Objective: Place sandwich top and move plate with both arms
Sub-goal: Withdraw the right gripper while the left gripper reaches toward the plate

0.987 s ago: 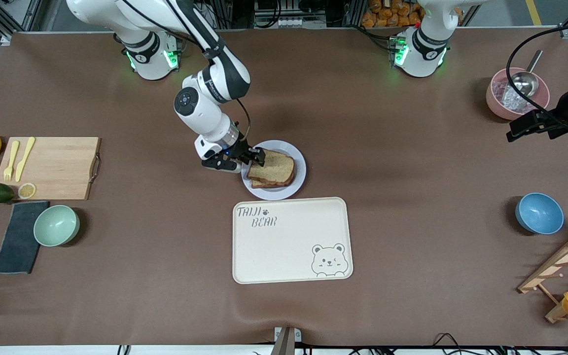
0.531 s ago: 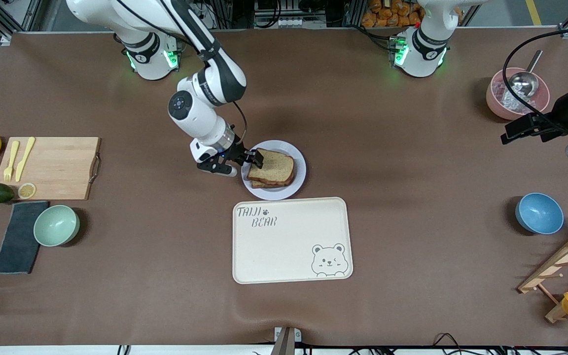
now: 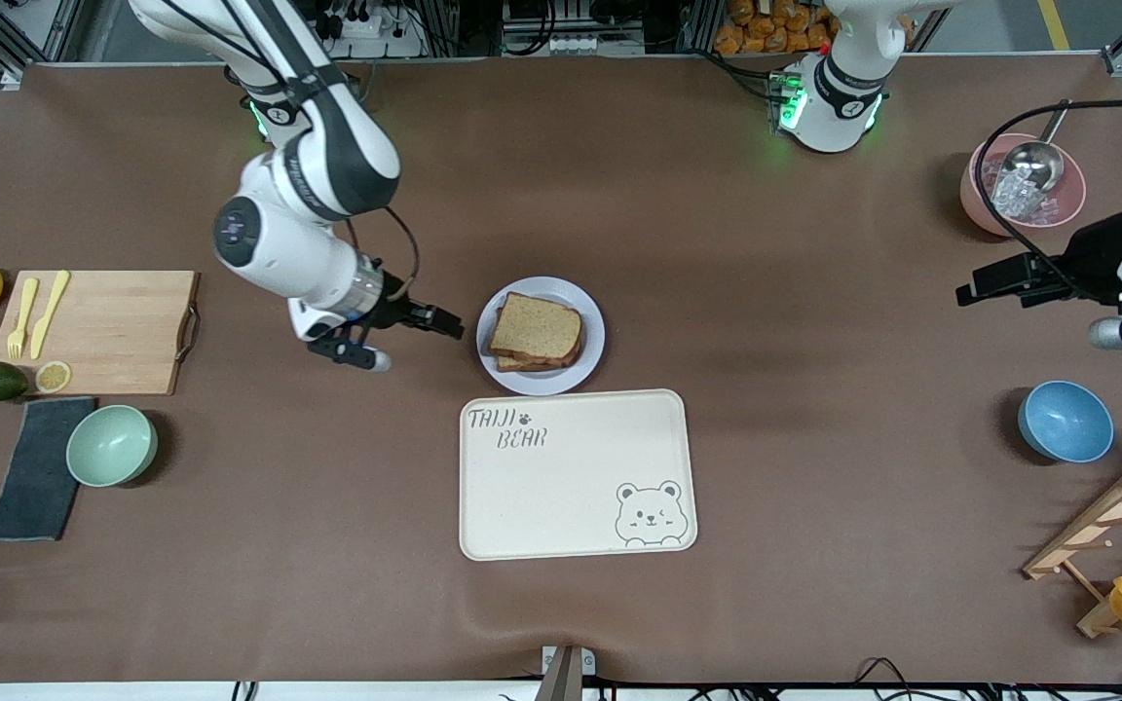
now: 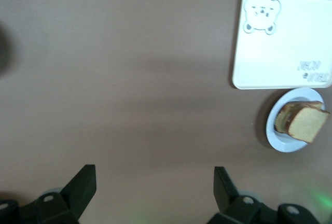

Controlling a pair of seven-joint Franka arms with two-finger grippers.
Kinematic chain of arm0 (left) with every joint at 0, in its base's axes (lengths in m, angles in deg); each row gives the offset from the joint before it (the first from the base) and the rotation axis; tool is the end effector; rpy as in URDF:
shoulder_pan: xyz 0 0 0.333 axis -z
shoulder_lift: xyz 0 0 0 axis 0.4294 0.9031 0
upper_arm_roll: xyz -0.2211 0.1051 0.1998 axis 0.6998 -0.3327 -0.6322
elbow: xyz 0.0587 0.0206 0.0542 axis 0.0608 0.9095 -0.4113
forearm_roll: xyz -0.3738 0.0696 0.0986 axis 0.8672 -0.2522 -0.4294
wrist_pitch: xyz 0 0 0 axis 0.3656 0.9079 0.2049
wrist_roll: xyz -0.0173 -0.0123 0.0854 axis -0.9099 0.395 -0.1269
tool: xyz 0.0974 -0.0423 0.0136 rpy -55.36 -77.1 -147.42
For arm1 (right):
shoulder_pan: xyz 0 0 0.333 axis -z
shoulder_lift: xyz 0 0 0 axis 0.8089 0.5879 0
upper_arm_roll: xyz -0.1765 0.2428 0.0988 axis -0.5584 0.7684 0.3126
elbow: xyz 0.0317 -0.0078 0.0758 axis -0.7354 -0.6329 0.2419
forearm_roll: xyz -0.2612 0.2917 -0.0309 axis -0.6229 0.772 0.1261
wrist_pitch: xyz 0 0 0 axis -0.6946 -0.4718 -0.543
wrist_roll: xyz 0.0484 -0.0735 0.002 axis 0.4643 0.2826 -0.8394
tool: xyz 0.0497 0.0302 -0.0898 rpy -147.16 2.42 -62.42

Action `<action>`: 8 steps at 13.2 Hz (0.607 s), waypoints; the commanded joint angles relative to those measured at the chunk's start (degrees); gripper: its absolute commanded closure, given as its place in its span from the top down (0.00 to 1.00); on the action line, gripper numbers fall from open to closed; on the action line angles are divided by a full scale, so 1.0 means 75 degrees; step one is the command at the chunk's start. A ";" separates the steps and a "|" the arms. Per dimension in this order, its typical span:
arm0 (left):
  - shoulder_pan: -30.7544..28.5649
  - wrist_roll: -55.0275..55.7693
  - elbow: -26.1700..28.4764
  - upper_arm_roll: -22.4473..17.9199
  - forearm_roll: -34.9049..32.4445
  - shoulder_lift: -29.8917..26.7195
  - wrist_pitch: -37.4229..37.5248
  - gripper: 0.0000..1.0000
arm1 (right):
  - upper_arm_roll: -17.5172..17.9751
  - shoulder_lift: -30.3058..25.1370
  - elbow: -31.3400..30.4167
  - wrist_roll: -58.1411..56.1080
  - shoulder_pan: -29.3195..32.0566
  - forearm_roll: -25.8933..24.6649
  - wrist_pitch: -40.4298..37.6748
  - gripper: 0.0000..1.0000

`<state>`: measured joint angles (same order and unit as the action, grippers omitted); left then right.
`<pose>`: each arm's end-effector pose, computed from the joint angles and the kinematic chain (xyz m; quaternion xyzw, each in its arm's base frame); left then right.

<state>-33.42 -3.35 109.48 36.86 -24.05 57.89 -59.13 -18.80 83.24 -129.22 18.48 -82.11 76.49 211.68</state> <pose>0.5868 0.0065 0.5317 0.9866 0.0258 -0.0636 0.1477 0.5316 0.2498 0.3458 -0.9671 0.1738 0.0567 0.1770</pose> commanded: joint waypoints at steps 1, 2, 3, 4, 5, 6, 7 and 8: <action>-0.0060 -0.0248 0.0072 0.0040 0.0434 0.0376 -0.0191 1.00 | -0.0151 -0.0367 0.0259 -0.0027 0.0594 -0.0654 -0.0751 1.00; -0.0059 -0.0248 0.0352 0.0064 0.0714 0.0400 -0.0506 1.00 | -0.0163 -0.0368 0.0551 -0.0073 0.0852 -0.0901 -0.1160 1.00; -0.0059 -0.0271 0.0737 0.0087 0.1041 0.0401 -0.0915 1.00 | -0.0164 -0.0345 0.0844 -0.0317 0.1191 -0.1216 -0.1582 1.00; -0.0001 -0.0294 0.1055 0.0122 0.1335 0.0389 -0.1267 1.00 | -0.0152 -0.0321 0.1068 -0.0738 0.1589 -0.1393 -0.1899 1.00; 0.0034 -0.0294 0.1255 0.0123 0.1465 0.0400 -0.1479 1.00 | -0.0163 -0.0321 0.1174 -0.1217 0.1929 -0.1430 -0.2088 1.00; 0.0116 -0.0329 0.1408 0.0146 0.1571 0.0435 -0.1586 1.00 | -0.0152 -0.0321 0.1233 -0.1791 0.2315 -0.1430 -0.2218 1.00; 0.0151 -0.0364 0.1514 0.0192 0.1618 0.0459 -0.1703 1.00 | -0.0163 -0.0321 0.1280 -0.2272 0.2632 -0.1442 -0.2300 1.00; 0.0163 -0.0365 0.1608 0.0204 0.1851 0.0517 -0.1739 1.00 | -0.0164 -0.0309 0.1350 -0.2706 0.2891 -0.1454 -0.2313 1.00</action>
<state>-32.42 -4.80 119.34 38.13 -12.78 62.45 -70.61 -20.95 80.87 -120.38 2.93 -64.01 66.64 195.70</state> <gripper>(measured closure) 0.000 0.000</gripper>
